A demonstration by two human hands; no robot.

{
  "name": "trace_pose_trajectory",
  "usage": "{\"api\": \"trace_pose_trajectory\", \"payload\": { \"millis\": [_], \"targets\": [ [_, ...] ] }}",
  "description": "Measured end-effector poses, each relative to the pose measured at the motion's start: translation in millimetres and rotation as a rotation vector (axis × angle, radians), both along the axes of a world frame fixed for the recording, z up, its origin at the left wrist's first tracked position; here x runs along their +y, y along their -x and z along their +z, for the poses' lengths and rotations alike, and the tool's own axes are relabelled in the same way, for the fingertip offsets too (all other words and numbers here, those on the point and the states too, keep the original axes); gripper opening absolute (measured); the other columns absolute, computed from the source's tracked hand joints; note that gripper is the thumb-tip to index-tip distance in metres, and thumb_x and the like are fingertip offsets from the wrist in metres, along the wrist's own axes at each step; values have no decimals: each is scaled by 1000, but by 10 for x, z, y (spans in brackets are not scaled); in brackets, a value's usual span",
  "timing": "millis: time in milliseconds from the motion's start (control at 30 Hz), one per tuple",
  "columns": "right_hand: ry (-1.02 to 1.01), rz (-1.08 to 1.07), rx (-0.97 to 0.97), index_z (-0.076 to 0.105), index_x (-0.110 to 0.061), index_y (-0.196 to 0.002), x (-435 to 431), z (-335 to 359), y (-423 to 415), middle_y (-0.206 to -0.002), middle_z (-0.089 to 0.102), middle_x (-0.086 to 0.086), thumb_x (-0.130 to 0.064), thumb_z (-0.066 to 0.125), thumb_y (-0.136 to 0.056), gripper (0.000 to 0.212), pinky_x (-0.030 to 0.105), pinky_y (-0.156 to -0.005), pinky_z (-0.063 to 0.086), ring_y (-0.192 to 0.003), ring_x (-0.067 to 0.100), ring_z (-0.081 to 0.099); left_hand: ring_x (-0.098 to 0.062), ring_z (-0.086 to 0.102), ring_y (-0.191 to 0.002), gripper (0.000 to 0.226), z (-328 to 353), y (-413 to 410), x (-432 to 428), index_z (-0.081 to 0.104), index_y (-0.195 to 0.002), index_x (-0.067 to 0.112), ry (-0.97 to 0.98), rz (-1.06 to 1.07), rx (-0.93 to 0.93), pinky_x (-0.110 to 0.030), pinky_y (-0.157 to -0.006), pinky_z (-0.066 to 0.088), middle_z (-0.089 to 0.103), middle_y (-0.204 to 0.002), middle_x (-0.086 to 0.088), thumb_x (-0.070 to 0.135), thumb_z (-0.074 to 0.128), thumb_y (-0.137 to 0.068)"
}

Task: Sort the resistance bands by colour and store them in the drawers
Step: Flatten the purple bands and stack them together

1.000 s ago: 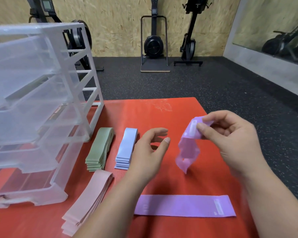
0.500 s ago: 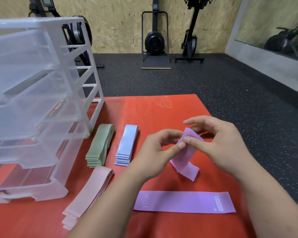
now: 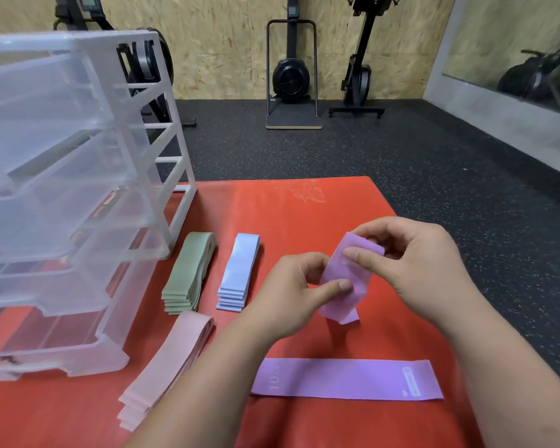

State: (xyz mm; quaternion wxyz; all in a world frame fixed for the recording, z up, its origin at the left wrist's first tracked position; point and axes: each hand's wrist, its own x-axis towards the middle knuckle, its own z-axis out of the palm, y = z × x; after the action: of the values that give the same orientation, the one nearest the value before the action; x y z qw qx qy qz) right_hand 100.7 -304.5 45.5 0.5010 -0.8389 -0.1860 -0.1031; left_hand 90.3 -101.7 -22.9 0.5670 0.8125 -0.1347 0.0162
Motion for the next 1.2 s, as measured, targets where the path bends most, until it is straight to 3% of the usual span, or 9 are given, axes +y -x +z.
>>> {"api": "trace_pose_trajectory", "payload": {
  "millis": [167, 233, 333, 500, 600, 733, 833, 967, 1200],
  "targets": [
    [119, 44, 49, 80, -31, -93, -85, 24, -14, -89, 79, -11, -17, 80, -90, 15, 45, -84, 60, -85, 12, 74, -6, 60, -75, 9, -19, -23, 60, 74, -95, 20, -21, 12, 3, -47, -74, 53, 75, -83, 2, 27, 72, -101],
    [109, 13, 31, 80, -31, -89, -79, 34, -2, -85, 79, -9, -17, 84, -86, 14, 45, -80, 60, -80, 15, 74, -5, 70, -88, 8, -4, -9, 38, 75, -106, 24, -14, -19, -7, -38, -84, 58, 78, -93, 12, 29, 75, -99],
    [57, -31, -3, 80, -27, -81, -42, 90, 37, -76, 77, -7, -18, 91, -77, 15, 32, -66, 57, -69, 15, 70, -17, 72, -106, 31, 22, 3, -16, 72, -117, 29, 1, -12, -54, -46, -98, 56, 77, -109, 7, 34, 85, -89],
    [-2, -62, -70, 77, -24, -76, 5, 173, 73, -71, 74, -6, -19, 94, -73, 18, 25, -58, 51, -61, 11, 64, -21, 73, -101, 20, -34, -10, -65, 75, -104, 20, -29, -21, -44, -50, -94, 56, 79, -100, 3, 29, 85, -88],
    [-88, -99, -80, 80, -25, -85, -31, 165, 42, -78, 76, -4, -20, 92, -77, 15, 34, -67, 56, -70, 18, 68, -31, 72, -95, 28, -126, -30, -19, 70, -94, 13, -119, -62, -25, -54, -86, 57, 77, -93, -6, 34, 86, -86],
    [-287, -265, -99, 79, -21, -91, -209, 86, -66, -83, 77, -2, -23, 85, -87, 7, 34, -71, 55, -72, 13, 67, -19, 64, -77, 34, -210, -70, 149, 64, -87, 14, -265, -93, 9, -53, -79, 55, 71, -87, -8, 40, 86, -81],
    [-451, -371, 13, 76, -18, -95, -409, -66, -135, -82, 78, 4, -25, 79, -93, 7, 34, -71, 58, -70, 13, 68, -8, 55, -68, 27, -227, -96, 290, 65, -85, 21, -313, -59, 55, -41, -69, 52, 65, -74, 6, 38, 86, -82],
    [-535, -458, 182, 74, -14, -98, -651, -347, -210, -85, 79, 13, -22, 78, -94, 9, 35, -72, 61, -72, 21, 74, -19, 73, -81, 17, -270, -117, 433, 71, -94, 28, -286, -29, 127, -43, -75, 59, 78, -86, 7, 34, 83, -83],
    [-397, -499, 372, 76, -12, -102, -845, -884, -260, -85, 80, 10, -17, 83, -89, 16, 30, -65, 61, -72, 20, 73, -15, 71, -66, 8, -418, -146, 486, 68, -103, 23, -340, 110, 204, -40, -72, 65, 70, -90, 0, 20, 71, -97]
  ]
}}
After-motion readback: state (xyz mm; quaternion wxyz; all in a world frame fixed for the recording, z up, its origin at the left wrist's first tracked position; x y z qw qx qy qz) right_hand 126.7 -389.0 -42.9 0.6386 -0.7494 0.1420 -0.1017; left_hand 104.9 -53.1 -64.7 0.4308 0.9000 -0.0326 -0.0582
